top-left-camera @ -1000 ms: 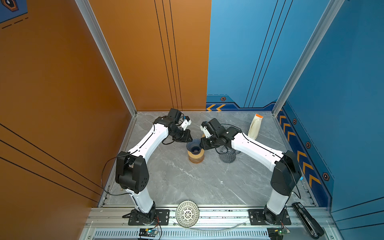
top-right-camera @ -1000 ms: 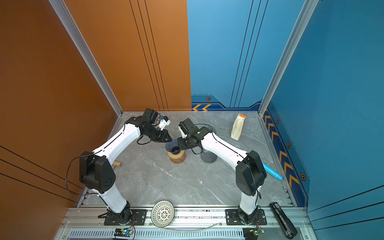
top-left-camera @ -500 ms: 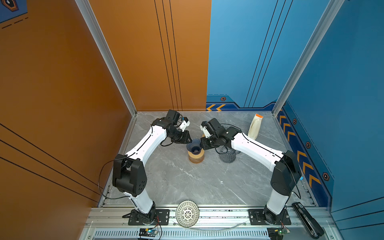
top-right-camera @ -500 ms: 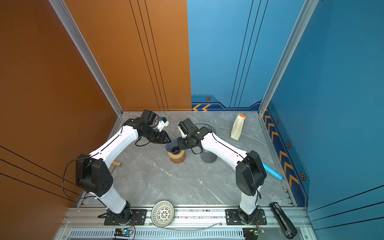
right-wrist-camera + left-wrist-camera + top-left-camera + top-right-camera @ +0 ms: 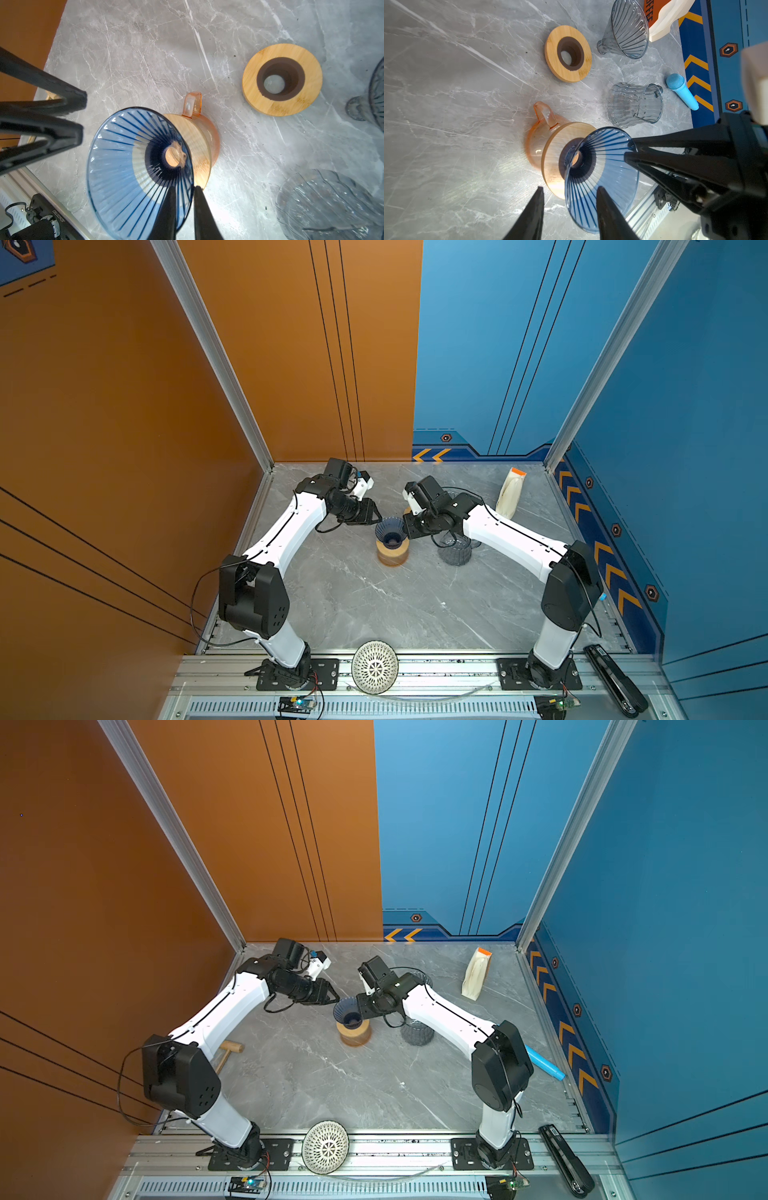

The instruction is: Place the coffee filter in the dripper

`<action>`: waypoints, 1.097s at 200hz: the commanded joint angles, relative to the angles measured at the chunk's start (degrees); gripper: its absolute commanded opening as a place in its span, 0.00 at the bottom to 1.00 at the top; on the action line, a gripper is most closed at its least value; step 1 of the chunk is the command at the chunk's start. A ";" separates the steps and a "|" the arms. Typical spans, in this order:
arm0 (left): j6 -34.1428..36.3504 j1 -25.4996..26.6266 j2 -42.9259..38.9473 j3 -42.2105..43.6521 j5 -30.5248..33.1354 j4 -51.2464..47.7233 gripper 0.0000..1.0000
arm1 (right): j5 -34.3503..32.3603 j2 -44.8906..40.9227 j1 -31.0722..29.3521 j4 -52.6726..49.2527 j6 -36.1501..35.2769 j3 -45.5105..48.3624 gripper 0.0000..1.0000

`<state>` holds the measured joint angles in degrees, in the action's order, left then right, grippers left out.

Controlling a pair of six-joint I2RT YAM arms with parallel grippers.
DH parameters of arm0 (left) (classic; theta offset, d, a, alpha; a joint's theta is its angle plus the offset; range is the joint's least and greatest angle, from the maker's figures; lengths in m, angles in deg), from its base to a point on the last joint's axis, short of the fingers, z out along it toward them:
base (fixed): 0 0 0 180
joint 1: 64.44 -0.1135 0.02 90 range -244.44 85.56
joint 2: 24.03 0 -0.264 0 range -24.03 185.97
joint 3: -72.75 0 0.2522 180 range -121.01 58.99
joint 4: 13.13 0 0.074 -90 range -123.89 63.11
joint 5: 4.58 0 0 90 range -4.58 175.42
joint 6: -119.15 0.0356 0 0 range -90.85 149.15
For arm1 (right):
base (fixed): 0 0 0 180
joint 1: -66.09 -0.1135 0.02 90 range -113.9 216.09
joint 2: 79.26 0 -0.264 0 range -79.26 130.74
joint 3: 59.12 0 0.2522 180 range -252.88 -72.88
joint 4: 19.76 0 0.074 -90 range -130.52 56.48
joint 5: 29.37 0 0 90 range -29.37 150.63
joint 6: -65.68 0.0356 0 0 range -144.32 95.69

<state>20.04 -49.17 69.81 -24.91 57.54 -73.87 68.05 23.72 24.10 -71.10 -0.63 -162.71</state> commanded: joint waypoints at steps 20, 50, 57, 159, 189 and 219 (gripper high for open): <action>-0.26 -0.68 -2.39 2.95 0.60 -0.04 0.43 | -1.16 -1.56 0.05 -2.32 0.53 0.35 0.15; -0.39 0.37 -1.43 3.92 0.23 -0.01 0.38 | -0.76 -1.95 -0.07 -2.23 0.31 0.38 0.15; -0.39 0.72 -1.05 3.76 0.24 0.03 0.36 | -0.61 -1.96 -0.02 -2.12 0.40 0.35 0.15; -0.05 2.73 1.19 2.77 1.02 0.12 0.15 | 0.21 -2.08 -0.34 -1.80 1.23 0.60 0.12; 0.29 2.48 1.57 3.38 1.21 0.07 0.08 | 0.07 -2.01 -0.45 -1.53 1.71 1.31 0.10; 0.80 1.21 2.52 4.00 0.36 0.13 0.04 | -0.56 -1.84 -0.41 -1.53 1.94 1.40 0.09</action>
<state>19.67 -46.90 71.14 -21.70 58.13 -73.42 68.31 23.44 23.77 -70.99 0.28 -162.29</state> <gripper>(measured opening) 0.063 0.092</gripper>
